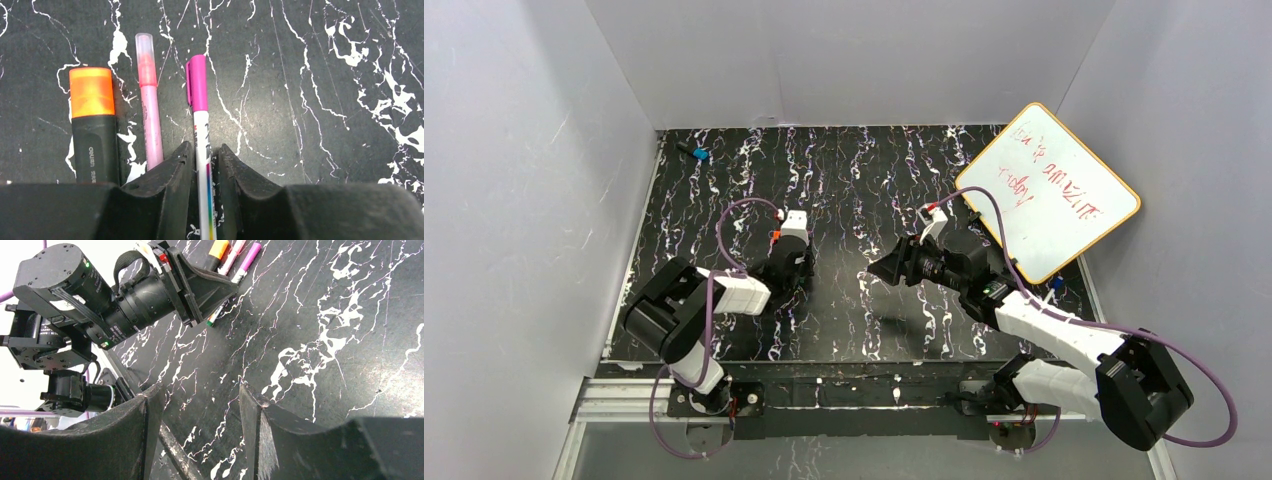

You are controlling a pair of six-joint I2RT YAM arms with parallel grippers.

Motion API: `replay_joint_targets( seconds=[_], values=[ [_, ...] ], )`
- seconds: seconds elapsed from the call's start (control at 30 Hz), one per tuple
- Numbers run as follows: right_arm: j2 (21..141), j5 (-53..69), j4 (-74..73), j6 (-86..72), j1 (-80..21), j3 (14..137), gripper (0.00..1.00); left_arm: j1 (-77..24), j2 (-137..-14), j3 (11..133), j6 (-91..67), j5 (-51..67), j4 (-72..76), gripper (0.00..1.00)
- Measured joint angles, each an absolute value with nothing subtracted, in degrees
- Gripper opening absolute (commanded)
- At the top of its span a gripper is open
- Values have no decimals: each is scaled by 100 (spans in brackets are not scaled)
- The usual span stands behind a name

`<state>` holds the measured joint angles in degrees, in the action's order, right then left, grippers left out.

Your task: Insert the pens into the pen caps

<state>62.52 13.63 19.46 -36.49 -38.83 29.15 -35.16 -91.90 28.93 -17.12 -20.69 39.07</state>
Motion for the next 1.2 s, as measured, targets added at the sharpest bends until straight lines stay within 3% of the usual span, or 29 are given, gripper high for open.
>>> replay_joint_targets(
  seconds=[0.17,0.3,0.37,0.5,0.53,0.6,0.63,0.97,1.2],
  values=[
    [6278,1363,1944,-3647,-3883,2915,66,-3516,-9323,3192,-1625,-2080,3726,32],
    [6278,1365,1931,-3601,-3876,2915,82,-3516,-9386,3511,-1494,-2099,3461,41],
    [6278,1363,1898,-3542,-3863,2915,88,-3516,-9334,3671,-1389,-2108,3262,53],
    [6337,1389,1765,-3369,-3756,2945,93,-3516,-8772,4040,-987,-2086,2580,63],
    [6423,1387,1715,-3315,-3721,3002,94,-3514,-8580,4167,-869,-2082,2405,70],
    [6689,1367,1562,-3218,-3673,3240,96,-3479,-8241,4512,-633,-2043,2071,96],
    [6869,1341,1424,-3140,-3656,3435,97,-3433,-8084,4744,-541,-1953,1874,98],
    [7688,510,513,-2290,-3601,5677,99,-1610,-7288,5749,-301,-711,792,98],
    [7614,-156,84,-1903,-3601,6239,99,-1168,-6947,5631,-233,-340,548,98]
  ],
)
